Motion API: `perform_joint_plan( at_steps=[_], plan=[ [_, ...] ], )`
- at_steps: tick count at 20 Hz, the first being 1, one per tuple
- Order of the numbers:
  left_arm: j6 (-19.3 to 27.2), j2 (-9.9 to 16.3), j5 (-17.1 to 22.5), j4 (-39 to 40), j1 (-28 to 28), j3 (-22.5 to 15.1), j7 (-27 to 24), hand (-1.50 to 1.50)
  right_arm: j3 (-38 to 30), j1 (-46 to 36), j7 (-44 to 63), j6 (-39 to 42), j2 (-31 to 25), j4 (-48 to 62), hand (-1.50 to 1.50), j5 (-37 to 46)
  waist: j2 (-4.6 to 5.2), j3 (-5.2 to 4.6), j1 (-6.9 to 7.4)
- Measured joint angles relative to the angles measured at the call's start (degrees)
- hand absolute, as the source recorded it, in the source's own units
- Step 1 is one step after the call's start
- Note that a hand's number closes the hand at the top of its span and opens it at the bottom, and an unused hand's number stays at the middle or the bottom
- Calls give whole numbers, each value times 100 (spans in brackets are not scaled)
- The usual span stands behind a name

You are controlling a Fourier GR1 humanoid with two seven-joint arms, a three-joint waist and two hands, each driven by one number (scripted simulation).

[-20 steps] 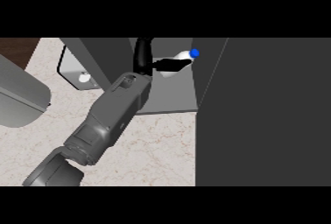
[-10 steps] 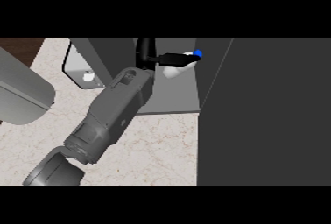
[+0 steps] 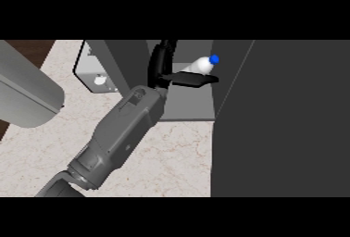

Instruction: Pick up the bottled water, place it into the cabinet and close the cabinet

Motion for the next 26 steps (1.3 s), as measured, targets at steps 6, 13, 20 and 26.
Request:
perform_joint_plan(
  at_steps=[6, 13, 20, 26],
  plan=[
    [185, 58, 33, -1414, 956, -493, 330, -150, 274, -133, 168, -143, 125, -5, -150, 11, -19, 0, 106],
    [369, 288, -145, -3240, 2275, -1029, 715, -150, 224, -241, 307, -279, 39, -26, -150, 15, -23, 0, 157],
    [487, 743, -294, -4933, 3673, -1515, 936, -150, 585, -301, 555, -185, -148, -59, 150, 30, -12, -1, 160],
    [578, 1126, -377, -5824, 4458, -1616, 1009, -150, 1126, -196, 628, 433, -531, -64, 150, 98, -12, -2, 117]
  ],
)
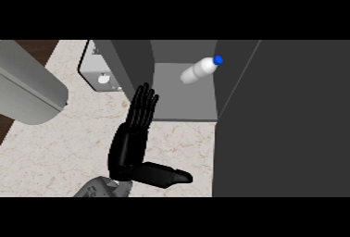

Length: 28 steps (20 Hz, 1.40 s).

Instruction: Pick up the bottled water, place it into the cabinet and close the cabinet

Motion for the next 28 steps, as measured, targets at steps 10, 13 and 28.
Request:
perform_joint_plan(
  at_steps=[10, 13, 28],
  plan=[
    [-239, 694, 51, -1012, 1124, 164, -159, -150, 1458, -50, 591, 0, -72, -95, 150, 216, 9, -12, -11],
    [-356, 885, 129, -1219, 1376, 288, -210, -150, 1926, -217, 755, -105, 0, -124, 150, 326, 3, -17, -11],
    [-875, 1547, 563, -1863, 2447, 944, -537, -150, 3581, -1382, 2104, -1035, 534, -525, 150, 2202, -31, -33, 20]
  ],
)
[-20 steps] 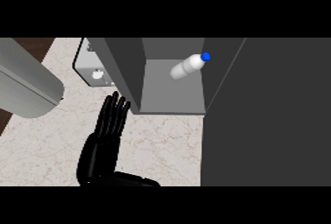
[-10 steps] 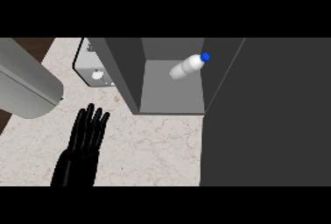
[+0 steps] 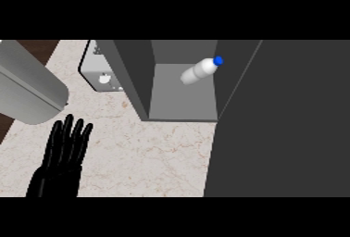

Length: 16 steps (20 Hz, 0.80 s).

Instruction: Pick up the bottled water, place it into the cabinet and close the cabinet

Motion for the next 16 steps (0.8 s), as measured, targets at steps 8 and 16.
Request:
perform_joint_plan(
  at_steps=[8, 16],
  plan=[
    [-416, 295, 240, -139, 388, 306, -126, -150, 496, -1274, 900, -88, 356, 53, 150, 258, -9, -18, 88],
    [-754, 506, 488, -190, 646, 614, -193, -150, 890, -2339, 1383, -283, 152, 157, 150, 447, 8, -25, 129]
  ],
)
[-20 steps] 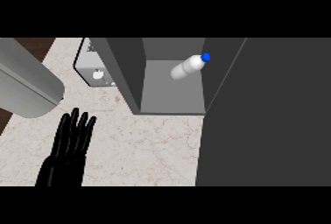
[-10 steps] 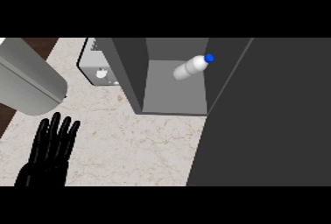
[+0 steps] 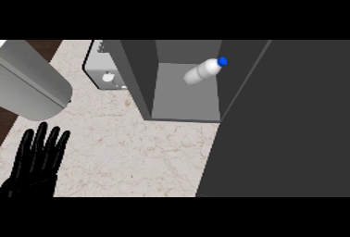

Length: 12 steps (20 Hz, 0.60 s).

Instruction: Pick up the bottled water, place it into the cabinet and close the cabinet

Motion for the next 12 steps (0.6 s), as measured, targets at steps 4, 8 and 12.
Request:
perform_joint_plan(
  at_steps=[4, 8, 12],
  plan=[
    [-167, 99, 60, -51, 109, 83, -39, -150, 32, -271, 84, -3, -146, 0, 150, -4, 13, -4, 63],
    [-302, 138, 121, -30, 148, 149, -79, -150, 30, -440, 109, 58, -225, 6, 150, -29, 38, -11, 107],
    [-421, 195, 178, -25, 177, 216, -92, -150, 14, -537, 116, 121, -255, 15, 150, -66, 65, -15, 171]
  ],
)
